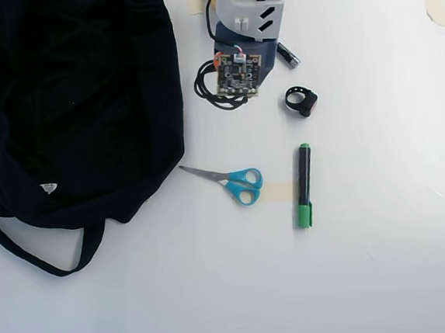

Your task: Put the cable into the black bag

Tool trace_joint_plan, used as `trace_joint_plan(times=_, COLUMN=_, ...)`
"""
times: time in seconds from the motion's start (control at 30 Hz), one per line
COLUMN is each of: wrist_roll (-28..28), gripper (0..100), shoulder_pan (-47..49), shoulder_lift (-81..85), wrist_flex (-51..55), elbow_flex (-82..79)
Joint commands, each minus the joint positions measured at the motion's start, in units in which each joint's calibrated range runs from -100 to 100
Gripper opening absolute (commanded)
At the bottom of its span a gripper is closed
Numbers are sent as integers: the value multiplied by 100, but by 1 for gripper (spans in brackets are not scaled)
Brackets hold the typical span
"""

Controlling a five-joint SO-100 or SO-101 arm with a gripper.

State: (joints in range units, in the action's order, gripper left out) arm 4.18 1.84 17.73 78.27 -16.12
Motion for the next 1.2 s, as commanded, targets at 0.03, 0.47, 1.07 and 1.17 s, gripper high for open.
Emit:
trace_joint_plan(times=0.03, wrist_roll=353, gripper=2, shoulder_pan=-191, shoulder_lift=485, wrist_flex=45, elbow_flex=30)
trace_joint_plan(times=0.47, wrist_roll=343, gripper=2, shoulder_pan=-1911, shoulder_lift=783, wrist_flex=-196, elbow_flex=-122)
trace_joint_plan(times=1.07, wrist_roll=-218, gripper=2, shoulder_pan=-4208, shoulder_lift=-511, wrist_flex=-2246, elbow_flex=-69)
trace_joint_plan(times=1.17, wrist_roll=-386, gripper=2, shoulder_pan=-4552, shoulder_lift=-1092, wrist_flex=-2496, elbow_flex=318)
